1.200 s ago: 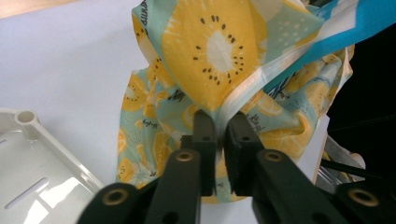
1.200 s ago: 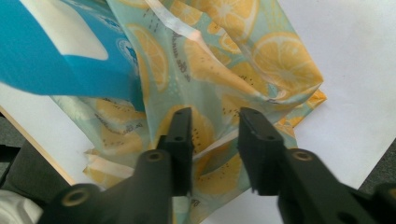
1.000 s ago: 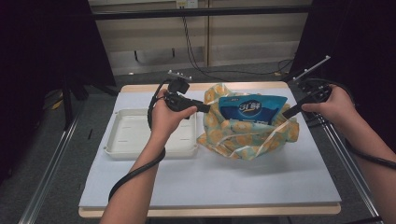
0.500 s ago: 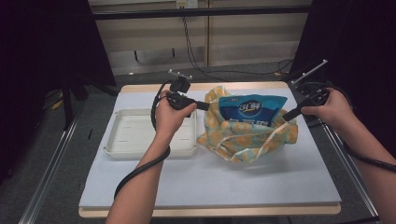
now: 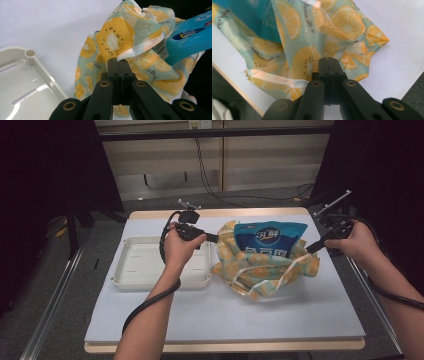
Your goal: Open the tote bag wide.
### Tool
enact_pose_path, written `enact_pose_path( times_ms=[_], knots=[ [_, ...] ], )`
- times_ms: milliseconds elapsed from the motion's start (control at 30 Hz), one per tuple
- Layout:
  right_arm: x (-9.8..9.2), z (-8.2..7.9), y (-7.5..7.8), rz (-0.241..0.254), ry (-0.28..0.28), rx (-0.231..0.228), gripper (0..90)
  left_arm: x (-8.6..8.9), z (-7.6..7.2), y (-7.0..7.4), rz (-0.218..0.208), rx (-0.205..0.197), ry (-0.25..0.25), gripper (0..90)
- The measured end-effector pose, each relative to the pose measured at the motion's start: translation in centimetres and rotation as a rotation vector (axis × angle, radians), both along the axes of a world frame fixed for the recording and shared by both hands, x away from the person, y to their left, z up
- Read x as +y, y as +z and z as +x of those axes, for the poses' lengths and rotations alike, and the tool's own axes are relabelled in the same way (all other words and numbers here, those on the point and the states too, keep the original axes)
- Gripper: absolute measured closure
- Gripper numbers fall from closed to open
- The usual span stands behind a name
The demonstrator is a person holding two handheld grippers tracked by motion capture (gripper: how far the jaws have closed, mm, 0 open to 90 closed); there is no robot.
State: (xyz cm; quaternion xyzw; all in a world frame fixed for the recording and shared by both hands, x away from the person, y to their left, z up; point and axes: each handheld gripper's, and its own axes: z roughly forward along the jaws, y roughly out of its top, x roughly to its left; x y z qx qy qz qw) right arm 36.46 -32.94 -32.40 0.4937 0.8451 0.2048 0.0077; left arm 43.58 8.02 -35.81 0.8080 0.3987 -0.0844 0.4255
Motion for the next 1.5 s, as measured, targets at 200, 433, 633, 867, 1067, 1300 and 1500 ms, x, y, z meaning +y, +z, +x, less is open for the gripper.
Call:
enact_pose_path(
  times_ms=[200, 433, 633, 867, 1067, 1300, 1500],
  knots=[
    [0.1, 0.8, -0.2, -0.007, -0.004, -0.020, 90.0, 0.0, 0.7, -0.8, 0.022, 0.023, -0.003, 90.0],
    [0.4, 1.6, -1.0, -0.023, -0.003, -0.028, 90.0, 0.0, 1.5, -2.3, 0.028, 0.054, 0.021, 90.0],
    [0.2, 2.1, -1.6, -0.028, -0.018, -0.019, 90.0, -0.4, 1.9, -3.4, 0.027, 0.096, 0.045, 90.0],
    [0.3, 2.0, -2.3, -0.040, -0.014, -0.007, 90.0, -0.2, 2.1, -4.5, 0.041, 0.126, 0.061, 90.0],
    [-0.1, 1.5, -2.8, -0.033, -0.002, -0.008, 90.0, 0.2, 2.0, -4.3, 0.031, 0.119, 0.062, 90.0],
    [-0.1, 0.9, -1.7, -0.013, -0.009, -0.024, 85.6, -0.1, 1.5, -3.4, 0.030, 0.096, 0.042, 89.5],
    [0.0, 0.6, -0.9, -0.003, -0.035, -0.041, 70.1, 0.1, 1.3, -2.8, 0.035, 0.079, 0.026, 89.0]
  ],
)
